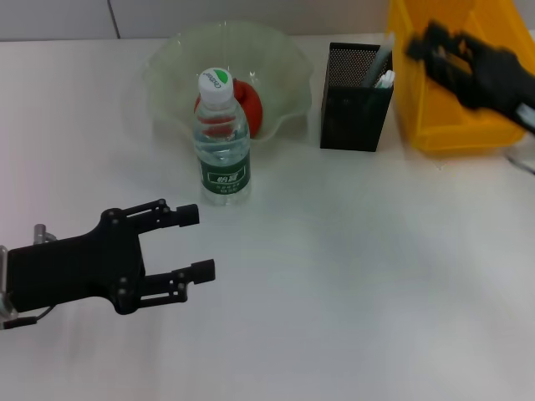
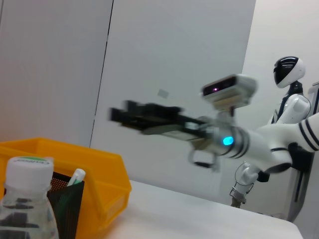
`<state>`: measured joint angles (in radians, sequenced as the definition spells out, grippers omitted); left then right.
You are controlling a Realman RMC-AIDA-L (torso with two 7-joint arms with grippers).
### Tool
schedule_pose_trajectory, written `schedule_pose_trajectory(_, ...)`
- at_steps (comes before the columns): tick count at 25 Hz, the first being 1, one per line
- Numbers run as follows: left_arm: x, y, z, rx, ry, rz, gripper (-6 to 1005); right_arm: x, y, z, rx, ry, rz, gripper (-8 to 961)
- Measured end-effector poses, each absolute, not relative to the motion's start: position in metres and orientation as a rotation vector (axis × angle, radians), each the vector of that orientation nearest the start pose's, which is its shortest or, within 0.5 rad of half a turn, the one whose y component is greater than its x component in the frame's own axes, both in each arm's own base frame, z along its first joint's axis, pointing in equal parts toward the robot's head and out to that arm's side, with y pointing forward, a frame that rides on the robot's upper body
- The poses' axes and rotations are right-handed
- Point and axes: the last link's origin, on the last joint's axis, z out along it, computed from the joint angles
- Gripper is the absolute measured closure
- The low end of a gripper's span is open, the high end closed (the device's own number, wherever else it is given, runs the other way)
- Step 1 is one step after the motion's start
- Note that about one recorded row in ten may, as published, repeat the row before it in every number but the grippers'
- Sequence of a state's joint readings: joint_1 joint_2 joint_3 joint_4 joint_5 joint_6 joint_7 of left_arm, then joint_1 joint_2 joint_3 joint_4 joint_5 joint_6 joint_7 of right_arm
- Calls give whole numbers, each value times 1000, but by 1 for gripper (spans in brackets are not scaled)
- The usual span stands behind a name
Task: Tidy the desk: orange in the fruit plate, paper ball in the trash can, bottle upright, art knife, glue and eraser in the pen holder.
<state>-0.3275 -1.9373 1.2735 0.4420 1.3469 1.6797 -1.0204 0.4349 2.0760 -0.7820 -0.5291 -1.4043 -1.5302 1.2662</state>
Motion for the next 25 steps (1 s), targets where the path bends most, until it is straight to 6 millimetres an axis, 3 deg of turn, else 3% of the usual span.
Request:
schedule_pose_trajectory(1,-289,253,-1,-2768,-414,-1019,233,258,304,36,-2445,576,1204,442)
schedule_pose_trajectory(2,-289,253,-1,-2768,-414,-1019,233,258,304,36,-2445,576,1204,439)
schedule_pose_trajectory(6,-288,250,4,-2794,-396,-1032,233,268,245,49,-2796,486,1140,425)
schedule_pose_trajectory(11,-287,248,4,-2845,-409,-1012,233,274,230,43,-2863,476,1111,230)
schedule_pose_trajectory(17,-287,249,3,-2853,-410,-1009,233,273,233,38,-2861,471,1098,119)
schedule_pose_trajectory(25,-286,249,3,-2853,-406,-1010,233,273,236,35,-2853,479,1087,119)
